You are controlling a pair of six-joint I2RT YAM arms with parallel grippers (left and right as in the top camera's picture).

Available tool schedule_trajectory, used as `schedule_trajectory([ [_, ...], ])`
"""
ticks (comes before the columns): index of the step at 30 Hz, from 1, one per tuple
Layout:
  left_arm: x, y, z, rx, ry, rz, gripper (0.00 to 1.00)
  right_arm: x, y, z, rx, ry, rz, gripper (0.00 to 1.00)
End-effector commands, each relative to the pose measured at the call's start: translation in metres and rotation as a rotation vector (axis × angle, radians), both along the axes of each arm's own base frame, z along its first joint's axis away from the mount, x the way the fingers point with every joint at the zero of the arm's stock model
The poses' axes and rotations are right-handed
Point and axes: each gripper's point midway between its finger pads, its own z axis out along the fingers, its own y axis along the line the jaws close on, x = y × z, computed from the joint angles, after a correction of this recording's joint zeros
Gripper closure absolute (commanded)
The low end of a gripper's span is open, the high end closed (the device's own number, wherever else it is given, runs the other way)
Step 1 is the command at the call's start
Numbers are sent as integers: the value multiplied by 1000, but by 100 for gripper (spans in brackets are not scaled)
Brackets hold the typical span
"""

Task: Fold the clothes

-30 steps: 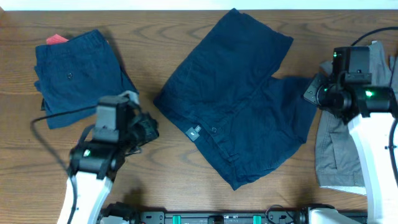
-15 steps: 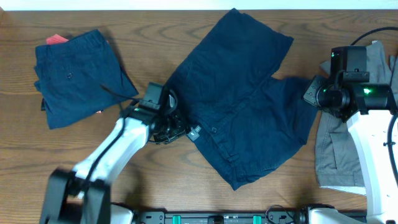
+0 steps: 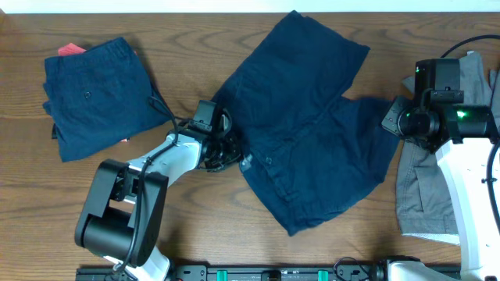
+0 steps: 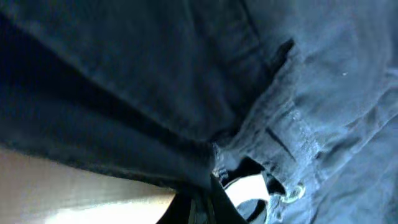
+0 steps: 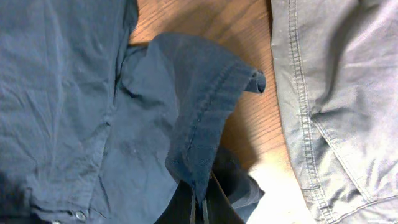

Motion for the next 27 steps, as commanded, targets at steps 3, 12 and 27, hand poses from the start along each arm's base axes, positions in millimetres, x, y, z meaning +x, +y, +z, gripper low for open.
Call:
schedule_trajectory([
  [3, 54, 35, 4, 96, -157, 118, 94, 1, -5, 4, -18, -10, -2, 99],
  [12, 150, 82, 89, 13, -401, 253, 79, 21, 11, 14, 40, -100, -4, 99],
  [27, -43, 68, 46, 10, 412, 24, 26, 15, 18, -8, 37, -13, 16, 99],
])
